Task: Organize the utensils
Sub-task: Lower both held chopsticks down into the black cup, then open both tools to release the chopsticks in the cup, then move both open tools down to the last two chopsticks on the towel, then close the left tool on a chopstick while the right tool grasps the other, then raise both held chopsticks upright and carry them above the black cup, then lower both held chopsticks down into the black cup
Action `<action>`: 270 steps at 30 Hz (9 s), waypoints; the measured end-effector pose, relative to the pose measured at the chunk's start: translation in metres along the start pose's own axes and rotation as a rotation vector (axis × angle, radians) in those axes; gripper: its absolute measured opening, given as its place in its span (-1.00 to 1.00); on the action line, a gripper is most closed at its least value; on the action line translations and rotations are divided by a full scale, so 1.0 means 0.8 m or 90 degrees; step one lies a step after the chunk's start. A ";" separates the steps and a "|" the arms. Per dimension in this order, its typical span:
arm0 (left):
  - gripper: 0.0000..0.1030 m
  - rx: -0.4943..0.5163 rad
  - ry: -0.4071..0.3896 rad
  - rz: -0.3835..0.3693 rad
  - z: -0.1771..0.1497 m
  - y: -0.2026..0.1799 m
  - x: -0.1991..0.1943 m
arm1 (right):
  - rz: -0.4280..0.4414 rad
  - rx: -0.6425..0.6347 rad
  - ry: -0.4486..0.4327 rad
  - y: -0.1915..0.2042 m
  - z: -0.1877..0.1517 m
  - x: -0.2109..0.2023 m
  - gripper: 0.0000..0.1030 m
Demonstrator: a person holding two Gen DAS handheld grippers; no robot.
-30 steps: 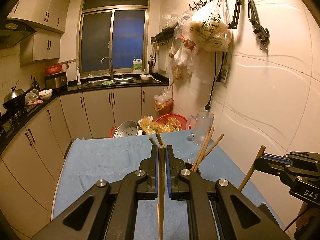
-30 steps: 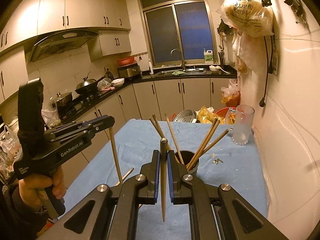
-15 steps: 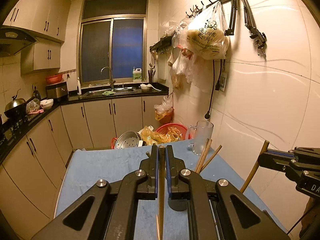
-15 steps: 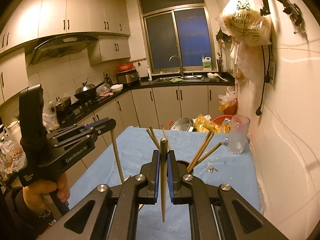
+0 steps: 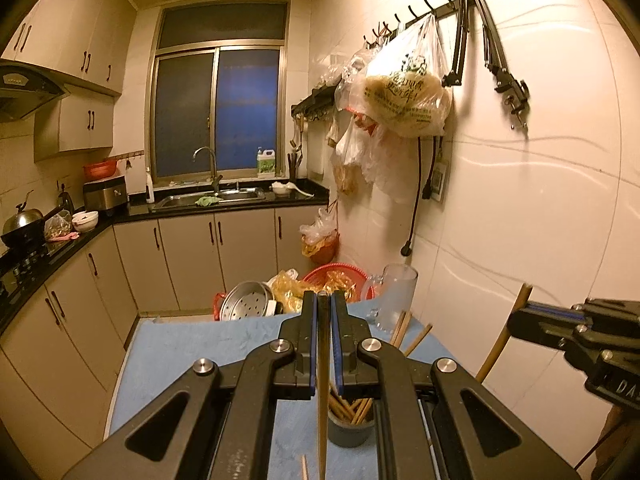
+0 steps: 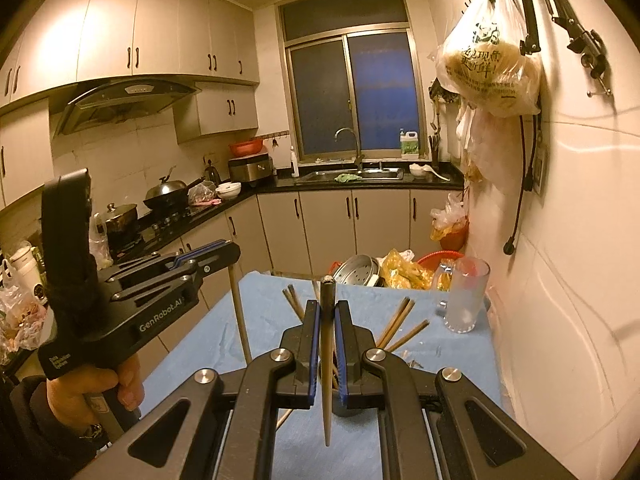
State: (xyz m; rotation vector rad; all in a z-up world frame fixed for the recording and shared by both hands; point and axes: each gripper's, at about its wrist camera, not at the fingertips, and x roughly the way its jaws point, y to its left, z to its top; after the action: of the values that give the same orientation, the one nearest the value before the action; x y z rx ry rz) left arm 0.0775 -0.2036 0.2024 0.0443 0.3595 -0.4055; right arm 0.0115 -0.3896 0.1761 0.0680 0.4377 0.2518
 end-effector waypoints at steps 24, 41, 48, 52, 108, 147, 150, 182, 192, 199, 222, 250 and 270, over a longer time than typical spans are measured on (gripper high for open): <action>-0.87 -0.085 -0.047 -0.037 0.029 -0.001 0.076 | -0.025 0.029 -0.069 -0.038 0.046 0.033 -0.84; -0.87 -0.086 0.007 -0.033 -0.041 0.010 0.125 | -0.009 0.032 -0.019 -0.056 0.005 0.117 -0.84; -0.86 -0.078 0.029 -0.028 -0.063 0.005 0.131 | -0.008 0.035 0.018 -0.058 -0.021 0.139 -0.84; -0.86 -0.074 0.033 -0.026 -0.066 0.002 0.132 | -0.009 0.043 0.033 -0.063 -0.032 0.147 -0.84; 0.41 -0.159 0.248 0.119 -0.256 0.125 -0.020 | 0.011 0.160 0.163 -0.030 -0.197 0.053 0.21; -0.86 -0.206 0.414 -0.004 -0.275 0.203 0.148 | -0.010 0.037 0.366 0.081 -0.231 0.356 -0.86; -0.86 -0.204 0.392 -0.011 -0.262 0.201 0.126 | 0.018 0.051 0.338 0.078 -0.221 0.336 -0.87; -0.86 -0.078 0.156 -0.026 -0.103 0.090 -0.034 | 0.070 0.016 0.075 0.061 -0.086 0.060 -0.88; -0.86 -0.030 0.126 0.013 -0.093 0.067 -0.029 | 0.055 0.014 0.062 0.049 -0.073 0.045 -0.88; -0.86 -0.019 0.124 0.009 -0.093 0.056 -0.028 | 0.047 0.017 0.054 0.042 -0.068 0.033 -0.88; -0.86 -0.003 0.104 -0.005 -0.072 0.034 -0.026 | 0.020 0.005 0.021 0.033 -0.037 0.002 -0.88; -0.86 -0.048 0.050 -0.049 0.021 0.007 0.025 | -0.028 0.001 -0.034 -0.009 0.033 -0.003 -0.88; -0.86 -0.066 0.097 -0.046 -0.016 0.008 0.104 | -0.022 0.047 -0.030 -0.045 0.031 0.081 -0.88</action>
State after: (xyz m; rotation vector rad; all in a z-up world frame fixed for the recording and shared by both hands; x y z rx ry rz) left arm 0.1469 -0.2278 0.1607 -0.0399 0.5333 -0.4559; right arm 0.0868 -0.4078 0.1674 0.1389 0.4013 0.1995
